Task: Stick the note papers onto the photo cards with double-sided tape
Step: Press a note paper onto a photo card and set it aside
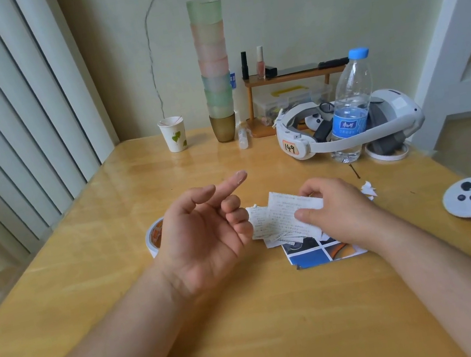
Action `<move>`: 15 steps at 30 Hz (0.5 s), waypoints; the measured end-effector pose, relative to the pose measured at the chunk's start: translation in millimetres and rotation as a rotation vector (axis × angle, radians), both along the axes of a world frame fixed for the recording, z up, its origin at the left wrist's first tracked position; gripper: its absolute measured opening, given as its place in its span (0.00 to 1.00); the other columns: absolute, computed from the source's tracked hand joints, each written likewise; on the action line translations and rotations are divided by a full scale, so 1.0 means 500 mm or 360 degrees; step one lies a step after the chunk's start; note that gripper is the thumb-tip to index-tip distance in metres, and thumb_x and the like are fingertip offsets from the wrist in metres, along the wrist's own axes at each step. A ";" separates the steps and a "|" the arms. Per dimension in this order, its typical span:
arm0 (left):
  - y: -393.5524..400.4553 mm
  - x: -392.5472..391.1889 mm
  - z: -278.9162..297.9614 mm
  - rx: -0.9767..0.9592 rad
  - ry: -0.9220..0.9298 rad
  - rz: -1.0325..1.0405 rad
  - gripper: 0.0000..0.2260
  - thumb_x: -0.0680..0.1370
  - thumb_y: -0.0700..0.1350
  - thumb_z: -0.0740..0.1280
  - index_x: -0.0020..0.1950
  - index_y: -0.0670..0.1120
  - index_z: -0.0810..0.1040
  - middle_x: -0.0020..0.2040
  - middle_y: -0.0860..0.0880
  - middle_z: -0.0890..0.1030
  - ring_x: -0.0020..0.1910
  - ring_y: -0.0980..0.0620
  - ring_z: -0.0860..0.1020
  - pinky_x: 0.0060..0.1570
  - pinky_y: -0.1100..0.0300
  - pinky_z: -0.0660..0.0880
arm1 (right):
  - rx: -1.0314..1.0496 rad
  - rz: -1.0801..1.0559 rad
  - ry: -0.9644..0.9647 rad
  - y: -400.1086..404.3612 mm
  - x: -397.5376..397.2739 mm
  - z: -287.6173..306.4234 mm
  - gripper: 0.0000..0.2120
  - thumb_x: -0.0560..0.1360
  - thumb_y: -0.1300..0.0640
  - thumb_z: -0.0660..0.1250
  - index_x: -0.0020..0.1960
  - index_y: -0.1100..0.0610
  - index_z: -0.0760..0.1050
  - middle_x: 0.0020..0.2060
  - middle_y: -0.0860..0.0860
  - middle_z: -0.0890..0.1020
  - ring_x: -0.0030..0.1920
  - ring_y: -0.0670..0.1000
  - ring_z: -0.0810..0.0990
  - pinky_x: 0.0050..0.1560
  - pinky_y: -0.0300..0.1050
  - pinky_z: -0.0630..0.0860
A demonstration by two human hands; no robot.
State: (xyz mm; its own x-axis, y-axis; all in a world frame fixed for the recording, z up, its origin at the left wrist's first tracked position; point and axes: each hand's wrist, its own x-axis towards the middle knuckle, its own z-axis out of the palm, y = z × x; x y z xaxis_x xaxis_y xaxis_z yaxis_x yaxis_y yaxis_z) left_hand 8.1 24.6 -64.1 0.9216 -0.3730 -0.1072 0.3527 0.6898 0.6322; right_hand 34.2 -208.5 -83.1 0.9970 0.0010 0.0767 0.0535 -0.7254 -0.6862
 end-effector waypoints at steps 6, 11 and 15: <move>0.003 -0.005 0.005 -0.0125 0.0054 -0.0048 0.23 0.75 0.47 0.62 0.65 0.39 0.83 0.36 0.51 0.66 0.34 0.53 0.66 0.38 0.62 0.65 | 0.0766 -0.0019 -0.0003 0.006 -0.023 0.040 0.04 0.77 0.61 0.75 0.47 0.52 0.85 0.41 0.51 0.89 0.44 0.55 0.89 0.48 0.59 0.86; -0.003 -0.012 0.009 -0.0125 0.0024 -0.0110 0.23 0.73 0.47 0.62 0.63 0.39 0.84 0.35 0.51 0.66 0.34 0.53 0.65 0.37 0.62 0.65 | 0.1186 0.0081 0.0079 0.035 -0.042 0.058 0.07 0.78 0.66 0.72 0.44 0.57 0.85 0.44 0.56 0.89 0.48 0.57 0.89 0.55 0.58 0.83; -0.007 -0.018 0.012 -0.0011 -0.0083 -0.0121 0.23 0.73 0.47 0.62 0.63 0.39 0.84 0.35 0.50 0.65 0.34 0.53 0.64 0.38 0.61 0.64 | 0.1181 0.0044 0.0111 0.047 -0.051 0.061 0.04 0.80 0.65 0.70 0.48 0.61 0.83 0.44 0.57 0.88 0.47 0.58 0.88 0.49 0.56 0.84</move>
